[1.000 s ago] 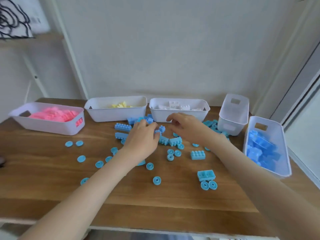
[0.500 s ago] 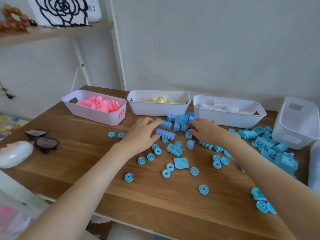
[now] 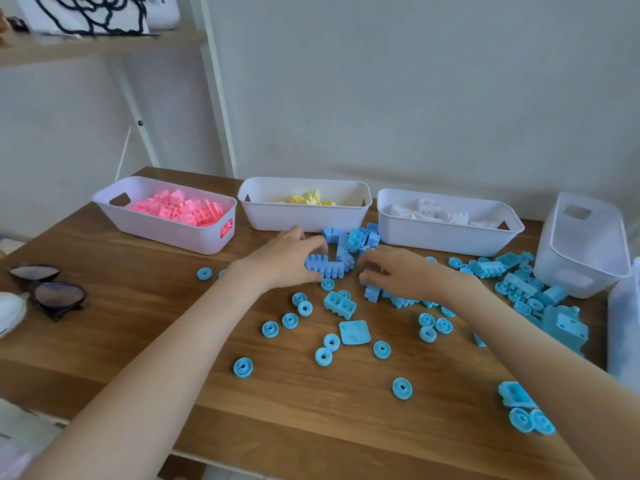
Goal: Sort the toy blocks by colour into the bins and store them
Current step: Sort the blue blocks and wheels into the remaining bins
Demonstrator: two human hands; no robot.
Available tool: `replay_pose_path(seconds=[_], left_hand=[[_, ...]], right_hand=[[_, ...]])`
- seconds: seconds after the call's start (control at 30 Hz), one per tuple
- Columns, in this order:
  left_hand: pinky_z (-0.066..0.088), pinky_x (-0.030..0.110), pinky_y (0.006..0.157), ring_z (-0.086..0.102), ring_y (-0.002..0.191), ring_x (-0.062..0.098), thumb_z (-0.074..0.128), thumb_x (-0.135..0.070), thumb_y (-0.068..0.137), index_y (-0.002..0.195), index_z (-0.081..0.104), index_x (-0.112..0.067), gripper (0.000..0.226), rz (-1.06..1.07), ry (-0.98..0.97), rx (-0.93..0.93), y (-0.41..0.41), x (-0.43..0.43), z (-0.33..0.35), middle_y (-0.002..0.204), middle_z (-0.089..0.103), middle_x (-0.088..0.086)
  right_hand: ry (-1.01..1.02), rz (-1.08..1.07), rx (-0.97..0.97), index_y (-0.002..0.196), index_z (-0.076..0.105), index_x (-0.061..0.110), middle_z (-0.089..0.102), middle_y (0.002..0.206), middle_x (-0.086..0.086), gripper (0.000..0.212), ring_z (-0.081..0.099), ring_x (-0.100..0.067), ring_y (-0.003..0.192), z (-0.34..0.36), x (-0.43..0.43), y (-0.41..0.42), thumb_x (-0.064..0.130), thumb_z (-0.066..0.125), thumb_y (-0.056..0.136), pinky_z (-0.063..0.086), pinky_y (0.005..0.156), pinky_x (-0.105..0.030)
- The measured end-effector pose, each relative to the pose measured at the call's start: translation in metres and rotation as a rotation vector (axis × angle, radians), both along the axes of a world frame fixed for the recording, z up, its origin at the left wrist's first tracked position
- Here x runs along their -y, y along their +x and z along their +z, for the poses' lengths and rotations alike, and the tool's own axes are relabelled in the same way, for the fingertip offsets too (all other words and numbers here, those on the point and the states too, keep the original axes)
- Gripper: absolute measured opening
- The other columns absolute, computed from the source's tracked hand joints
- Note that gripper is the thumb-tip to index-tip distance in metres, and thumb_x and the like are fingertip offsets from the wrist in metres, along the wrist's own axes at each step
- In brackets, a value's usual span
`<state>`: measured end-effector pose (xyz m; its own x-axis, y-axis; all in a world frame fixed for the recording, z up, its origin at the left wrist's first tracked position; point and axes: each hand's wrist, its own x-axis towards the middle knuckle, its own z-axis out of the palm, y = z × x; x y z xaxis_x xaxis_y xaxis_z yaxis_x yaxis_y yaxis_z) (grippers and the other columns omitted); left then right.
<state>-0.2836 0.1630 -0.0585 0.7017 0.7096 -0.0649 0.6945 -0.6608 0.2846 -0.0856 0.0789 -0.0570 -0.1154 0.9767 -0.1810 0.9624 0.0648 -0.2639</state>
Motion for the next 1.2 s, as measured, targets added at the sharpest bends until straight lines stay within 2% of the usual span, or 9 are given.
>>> replay_pose_path(seconds=[0.2, 0.3, 0.47, 0.57, 0.8, 0.9, 1.0, 1.1, 1.2], left_hand=[[0.047, 0.026, 0.081, 0.048, 0.103, 0.010, 0.066, -0.036, 0.085, 0.113, 0.047, -0.028, 0.034, 0.037, -0.030, 0.024, -0.009, 0.002, 0.000, 0.120, 0.051, -0.005], [0.044, 0.022, 0.073, 0.051, 0.099, 0.010, 0.065, -0.033, 0.086, 0.113, 0.046, -0.025, 0.034, 0.095, -0.012, 0.001, -0.015, 0.006, 0.002, 0.119, 0.054, -0.005], [0.040, 0.016, 0.057, 0.056, 0.084, 0.010, 0.065, -0.031, 0.087, 0.118, 0.031, -0.021, 0.047, 0.265, 0.040, 0.169, -0.022, 0.021, 0.006, 0.115, 0.054, 0.003], [0.035, 0.013, 0.051, 0.054, 0.078, 0.010, 0.062, -0.029, 0.089, 0.121, 0.027, -0.020, 0.048, 0.277, 0.068, 0.243, -0.014, 0.033, 0.014, 0.117, 0.052, 0.006], [0.041, 0.016, 0.059, 0.054, 0.091, 0.013, 0.059, -0.035, 0.089, 0.115, 0.035, -0.018, 0.039, 0.188, 0.042, 0.312, 0.026, 0.074, 0.030, 0.115, 0.047, 0.004], [0.043, 0.020, 0.065, 0.052, 0.095, 0.015, 0.054, -0.037, 0.091, 0.120, 0.036, -0.017, 0.039, 0.172, 0.023, 0.333, 0.045, 0.090, 0.034, 0.118, 0.044, 0.003], [0.046, 0.028, 0.075, 0.052, 0.097, 0.017, 0.051, -0.038, 0.092, 0.128, 0.037, -0.016, 0.045, 0.178, 0.009, 0.312, 0.064, 0.101, 0.035, 0.122, 0.043, 0.005], [0.040, 0.026, 0.074, 0.047, 0.094, 0.013, 0.050, -0.037, 0.092, 0.131, 0.038, -0.017, 0.045, 0.166, -0.065, 0.276, 0.080, 0.109, 0.032, 0.124, 0.040, 0.004], [0.037, 0.025, 0.072, 0.047, 0.095, 0.013, 0.053, -0.035, 0.092, 0.130, 0.037, -0.016, 0.045, 0.185, -0.115, 0.299, 0.089, 0.115, 0.023, 0.125, 0.038, 0.004]], right_hand=[[0.020, 0.027, 0.009, 0.110, 0.057, 0.021, 0.053, 0.101, 0.005, 0.018, 0.051, -0.009, 0.090, 0.001, 0.001, -0.003, 0.026, 0.046, 0.096, 0.043, 0.081, -0.023], [0.074, 0.015, -0.025, 0.110, 0.057, 0.022, 0.049, 0.101, 0.005, 0.020, 0.050, -0.009, 0.091, 0.004, 0.006, -0.003, 0.022, 0.041, 0.098, 0.040, 0.080, -0.021], [-0.031, 0.059, -0.047, 0.113, 0.054, 0.031, 0.049, 0.111, 0.007, 0.028, 0.048, -0.013, 0.101, 0.005, 0.022, -0.001, 0.045, 0.053, 0.089, 0.041, 0.088, -0.026], [-0.056, 0.063, 0.019, 0.117, 0.050, 0.034, 0.048, 0.120, 0.006, 0.032, 0.046, -0.016, 0.109, -0.001, 0.026, 0.000, 0.044, 0.057, 0.087, 0.041, 0.096, -0.034], [0.306, -0.022, -0.212, 0.116, 0.055, 0.025, 0.045, 0.107, 0.010, 0.026, 0.048, -0.008, 0.093, 0.015, 0.046, 0.008, 0.030, 0.058, 0.090, 0.042, 0.081, -0.020], [0.400, -0.064, -0.279, 0.112, 0.058, 0.023, 0.052, 0.106, 0.005, 0.026, 0.051, -0.010, 0.087, 0.022, 0.059, 0.020, 0.032, 0.062, 0.087, 0.042, 0.076, -0.015], [0.404, -0.134, -0.320, 0.112, 0.058, 0.023, 0.053, 0.106, 0.004, 0.027, 0.051, -0.010, 0.086, 0.020, 0.071, 0.032, 0.032, 0.062, 0.087, 0.038, 0.073, -0.009], [0.326, -0.171, -0.266, 0.114, 0.057, 0.024, 0.054, 0.112, 0.004, 0.027, 0.052, -0.010, 0.091, 0.011, 0.078, 0.044, 0.032, 0.060, 0.088, 0.043, 0.081, -0.019], [0.293, -0.173, -0.258, 0.110, 0.060, 0.025, 0.058, 0.111, 0.004, 0.024, 0.052, -0.008, 0.089, 0.004, 0.082, 0.049, 0.036, 0.059, 0.088, 0.042, 0.076, -0.018]])
